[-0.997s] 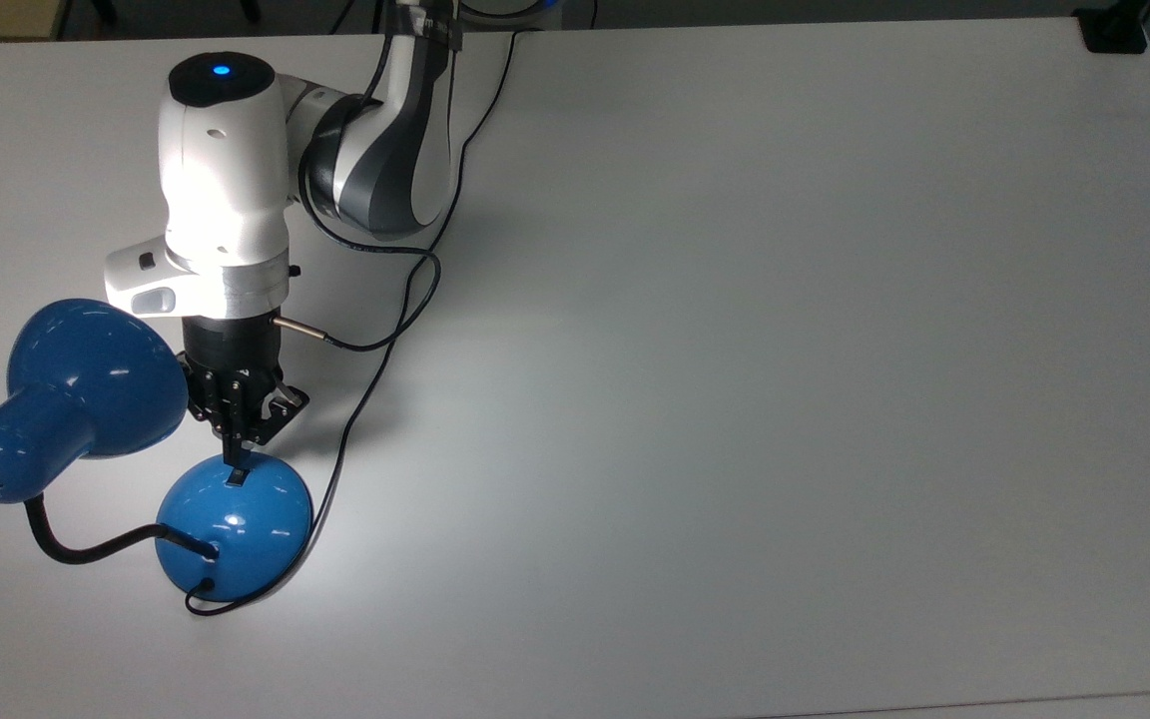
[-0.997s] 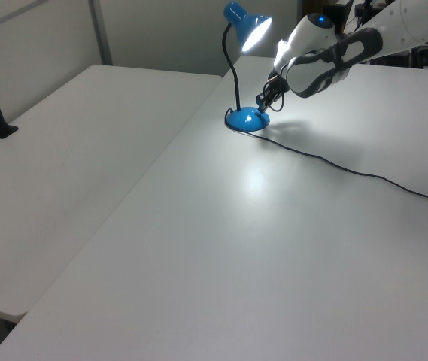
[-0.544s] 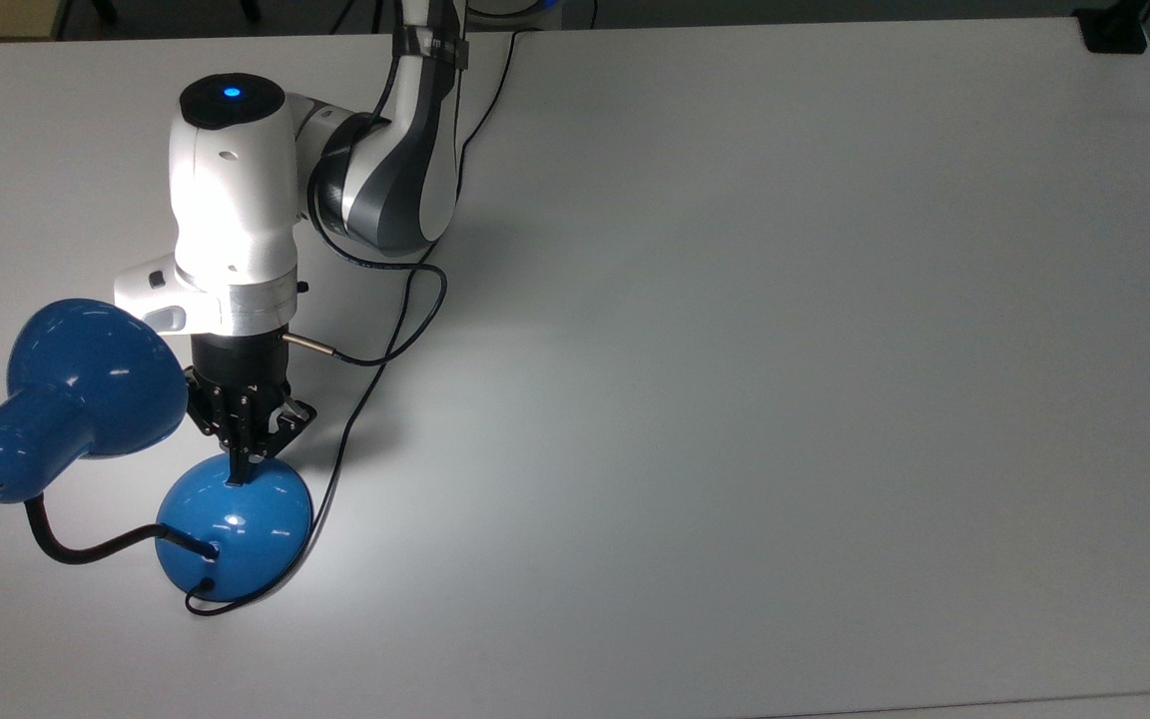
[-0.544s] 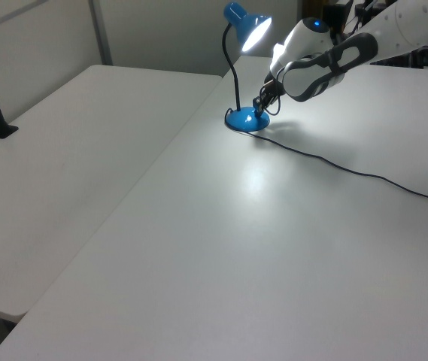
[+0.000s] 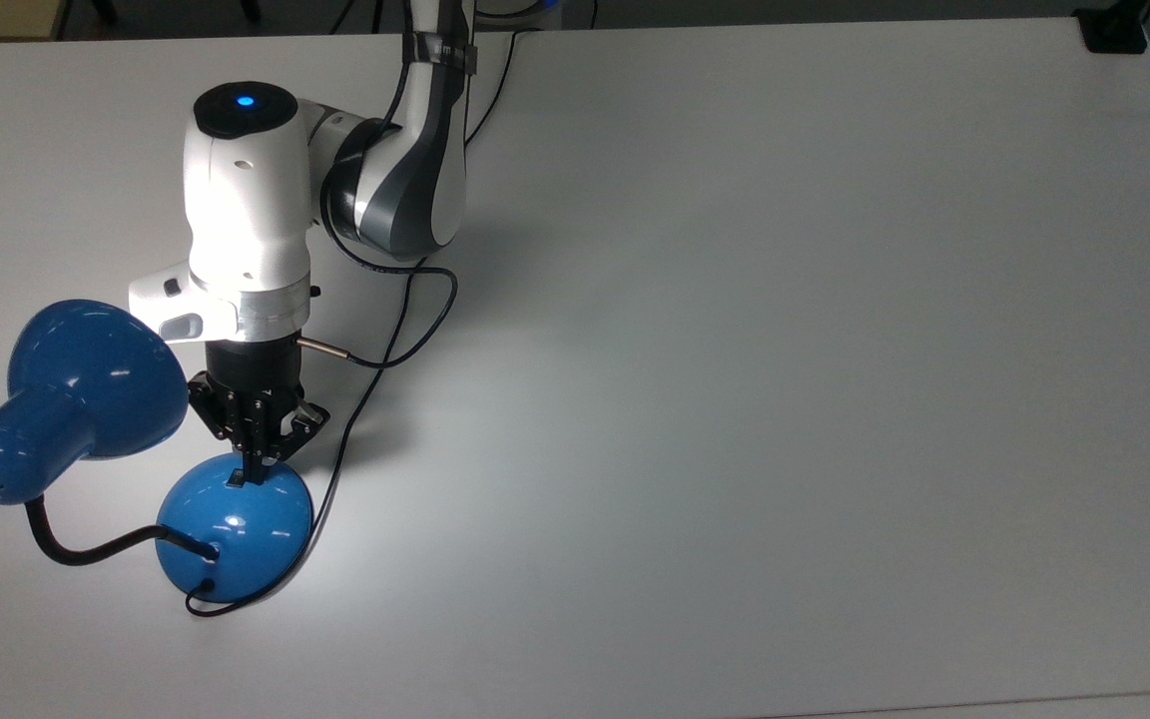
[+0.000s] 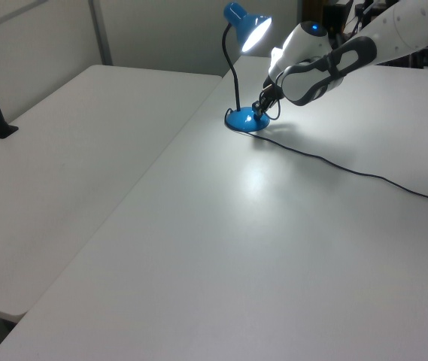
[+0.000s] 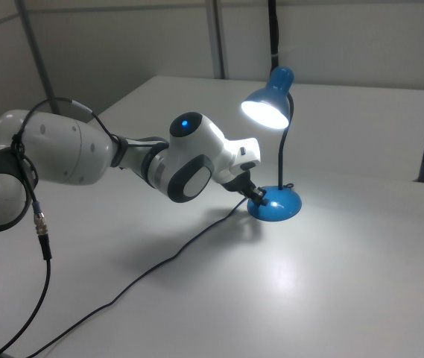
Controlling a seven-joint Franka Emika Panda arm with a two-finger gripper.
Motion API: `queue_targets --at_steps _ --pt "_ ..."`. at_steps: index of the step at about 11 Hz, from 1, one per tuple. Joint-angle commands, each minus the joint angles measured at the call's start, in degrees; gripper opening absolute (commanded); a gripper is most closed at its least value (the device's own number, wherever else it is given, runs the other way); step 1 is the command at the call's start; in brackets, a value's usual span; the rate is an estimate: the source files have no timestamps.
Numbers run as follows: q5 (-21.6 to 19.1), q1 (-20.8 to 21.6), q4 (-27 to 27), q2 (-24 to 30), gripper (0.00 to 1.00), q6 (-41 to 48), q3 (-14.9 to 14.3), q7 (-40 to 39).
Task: Turn off the lamp
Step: 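Press down on the switch atop the lamp base with the gripper fingers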
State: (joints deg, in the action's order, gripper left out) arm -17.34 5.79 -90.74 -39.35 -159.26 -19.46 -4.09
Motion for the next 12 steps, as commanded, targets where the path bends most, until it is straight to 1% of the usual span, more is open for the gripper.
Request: queue_targets --at_steps 1,4,7,12 --pt "0.03 0.98 -1.19 -1.17 0.04 -0.17 -0.22 -1.45" --pt "0.03 1.59 -1.9 -0.9 0.04 -0.08 -0.31 -1.27" --pt "-0.85 1.16 -1.9 1.82 0.04 0.18 -0.4 -0.92" --pt "-1.37 0.46 -1.72 3.14 0.02 1.85 -1.01 -0.83"
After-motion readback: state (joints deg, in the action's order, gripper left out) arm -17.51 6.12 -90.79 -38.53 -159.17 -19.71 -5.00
